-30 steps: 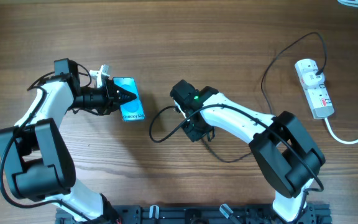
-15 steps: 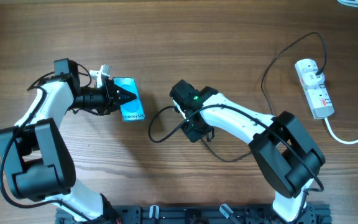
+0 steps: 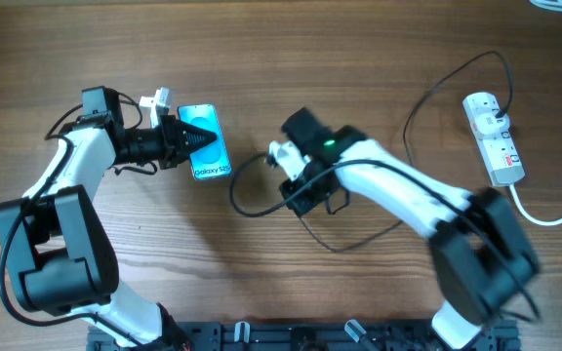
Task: Plug charger to phone and switch on socket
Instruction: 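Lift the cable plug with the right gripper toward the phone's bottom port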
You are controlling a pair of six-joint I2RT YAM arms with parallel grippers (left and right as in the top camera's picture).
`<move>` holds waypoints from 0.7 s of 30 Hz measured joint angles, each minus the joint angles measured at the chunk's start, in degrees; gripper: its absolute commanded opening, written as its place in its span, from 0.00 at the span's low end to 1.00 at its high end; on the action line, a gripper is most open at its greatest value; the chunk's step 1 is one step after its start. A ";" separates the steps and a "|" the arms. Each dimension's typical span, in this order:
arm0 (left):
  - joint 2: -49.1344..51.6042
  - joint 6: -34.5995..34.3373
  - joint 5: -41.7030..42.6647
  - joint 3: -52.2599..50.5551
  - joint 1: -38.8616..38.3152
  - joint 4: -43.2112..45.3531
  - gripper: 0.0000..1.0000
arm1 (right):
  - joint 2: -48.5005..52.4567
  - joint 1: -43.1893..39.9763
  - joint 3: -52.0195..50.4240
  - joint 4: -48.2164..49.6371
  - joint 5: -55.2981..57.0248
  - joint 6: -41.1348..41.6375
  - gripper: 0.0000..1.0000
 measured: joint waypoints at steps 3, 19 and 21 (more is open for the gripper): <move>0.00 5.11 6.27 0.00 0.00 -2.93 0.04 | -6.80 -2.19 0.02 -0.20 -6.67 -0.57 0.04; -1.46 57.88 18.27 -0.37 6.67 -56.59 0.04 | -11.02 -2.60 -0.04 -6.67 -38.69 -7.34 0.04; -1.73 61.40 18.62 -0.68 6.75 -56.68 0.04 | -11.02 -2.60 -0.04 -8.28 -41.22 -7.87 0.04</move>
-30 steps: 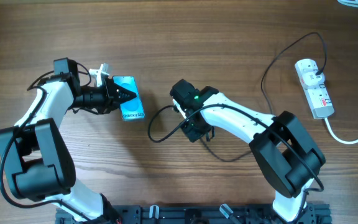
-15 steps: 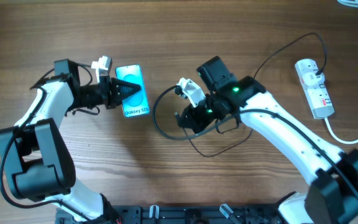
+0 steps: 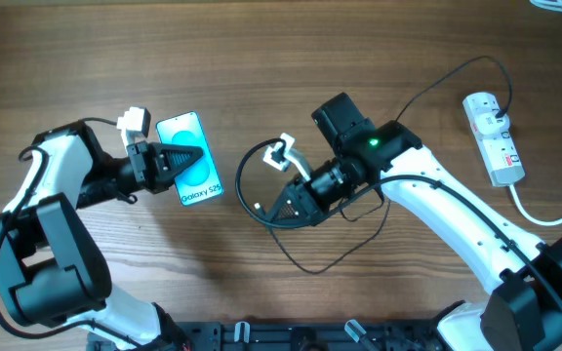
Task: Plug charger to phone and switch on socket
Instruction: 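Lift the cable plug with the right gripper toward the phone's bottom port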
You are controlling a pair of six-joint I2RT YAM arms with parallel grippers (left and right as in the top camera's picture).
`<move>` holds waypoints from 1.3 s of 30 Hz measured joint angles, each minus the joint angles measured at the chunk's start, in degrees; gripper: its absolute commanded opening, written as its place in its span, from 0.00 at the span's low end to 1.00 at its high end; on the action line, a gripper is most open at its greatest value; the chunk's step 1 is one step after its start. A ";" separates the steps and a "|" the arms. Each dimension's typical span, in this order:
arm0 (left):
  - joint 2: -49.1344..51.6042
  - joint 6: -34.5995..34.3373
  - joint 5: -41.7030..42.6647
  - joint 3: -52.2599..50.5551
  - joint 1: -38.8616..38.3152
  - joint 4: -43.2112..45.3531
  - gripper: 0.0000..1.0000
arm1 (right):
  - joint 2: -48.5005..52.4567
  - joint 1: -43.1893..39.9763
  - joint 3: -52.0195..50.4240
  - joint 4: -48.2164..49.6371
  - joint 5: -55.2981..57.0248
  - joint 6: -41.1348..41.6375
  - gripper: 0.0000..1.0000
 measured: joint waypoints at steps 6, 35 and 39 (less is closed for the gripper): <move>0.00 4.39 0.00 -3.74 -1.09 -0.15 0.04 | 0.00 0.00 -0.09 -10.34 -7.78 -8.52 0.04; 0.00 5.18 0.04 -11.63 -1.22 -0.13 0.04 | 0.00 6.86 -3.04 -14.86 -14.36 -14.34 0.05; 0.00 5.25 0.02 -11.63 -1.22 0.42 0.04 | 0.00 6.88 -3.52 -3.96 -11.78 -7.10 0.04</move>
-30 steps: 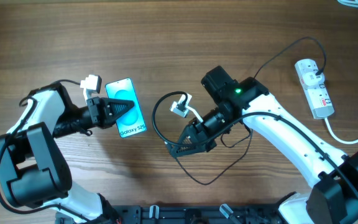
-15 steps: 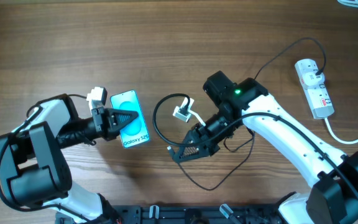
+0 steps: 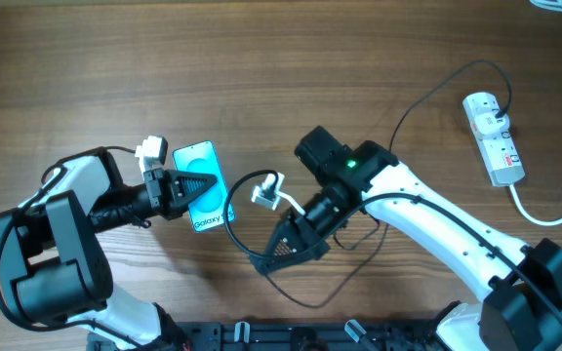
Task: Plug charger to phone and switch on socket
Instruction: 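Lift the cable plug with the right gripper toward the phone's bottom port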
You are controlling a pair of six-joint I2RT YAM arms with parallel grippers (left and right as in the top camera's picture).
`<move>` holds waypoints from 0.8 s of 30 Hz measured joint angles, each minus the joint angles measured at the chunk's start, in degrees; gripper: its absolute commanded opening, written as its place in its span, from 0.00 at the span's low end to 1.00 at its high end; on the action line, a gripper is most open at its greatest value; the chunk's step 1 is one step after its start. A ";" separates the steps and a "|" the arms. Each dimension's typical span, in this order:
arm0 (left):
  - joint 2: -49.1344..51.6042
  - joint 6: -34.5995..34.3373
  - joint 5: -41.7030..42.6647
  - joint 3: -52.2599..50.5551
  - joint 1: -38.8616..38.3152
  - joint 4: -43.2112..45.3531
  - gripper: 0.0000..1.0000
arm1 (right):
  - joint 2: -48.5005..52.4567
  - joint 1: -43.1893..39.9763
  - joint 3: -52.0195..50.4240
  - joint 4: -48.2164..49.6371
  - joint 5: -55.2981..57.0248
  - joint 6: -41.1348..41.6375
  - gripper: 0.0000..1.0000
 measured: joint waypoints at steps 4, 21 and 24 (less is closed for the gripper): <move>0.00 0.17 0.02 0.00 0.00 0.11 0.04 | 0.00 0.07 -0.20 12.76 10.93 15.19 0.04; 0.00 0.20 0.00 0.00 3.43 2.86 0.04 | 0.00 6.71 -0.20 22.88 22.03 33.73 0.04; 0.00 0.17 -0.02 0.00 3.43 4.74 0.04 | 0.00 7.04 -0.20 23.50 22.40 34.69 0.04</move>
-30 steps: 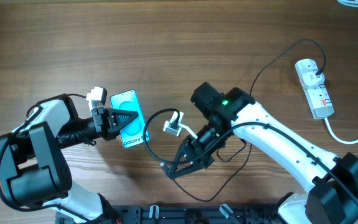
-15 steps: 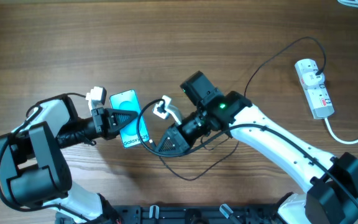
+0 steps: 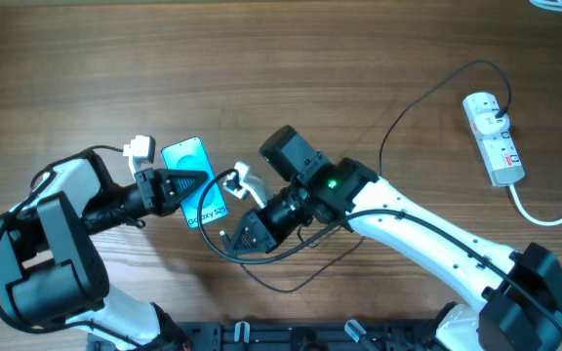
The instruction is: Plug charger to phone and switch on socket
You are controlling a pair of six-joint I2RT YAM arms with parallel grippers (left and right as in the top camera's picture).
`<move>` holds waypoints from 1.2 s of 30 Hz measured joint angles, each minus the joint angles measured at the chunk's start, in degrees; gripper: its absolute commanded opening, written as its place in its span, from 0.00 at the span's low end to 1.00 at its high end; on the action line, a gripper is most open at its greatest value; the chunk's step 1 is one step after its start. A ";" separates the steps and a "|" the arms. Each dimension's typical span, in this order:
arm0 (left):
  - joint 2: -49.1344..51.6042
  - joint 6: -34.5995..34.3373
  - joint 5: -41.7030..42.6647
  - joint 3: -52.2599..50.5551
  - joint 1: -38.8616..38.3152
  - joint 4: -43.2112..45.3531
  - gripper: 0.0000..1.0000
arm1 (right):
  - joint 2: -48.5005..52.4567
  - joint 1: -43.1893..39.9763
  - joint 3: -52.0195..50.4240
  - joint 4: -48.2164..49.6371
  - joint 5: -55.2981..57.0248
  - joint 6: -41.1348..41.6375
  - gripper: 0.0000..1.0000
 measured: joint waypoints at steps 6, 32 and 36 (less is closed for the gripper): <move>0.00 0.20 0.00 0.00 0.00 12.09 0.04 | 0.00 -0.02 0.00 0.13 1.77 0.76 0.04; -0.04 -78.03 -22.03 -0.42 -17.53 74.44 0.04 | 0.00 -0.02 0.00 -1.84 1.88 -0.35 0.04; -0.92 -89.72 -21.09 -0.44 -17.53 77.02 0.04 | 0.00 -0.74 0.00 -5.62 -0.37 -2.91 0.04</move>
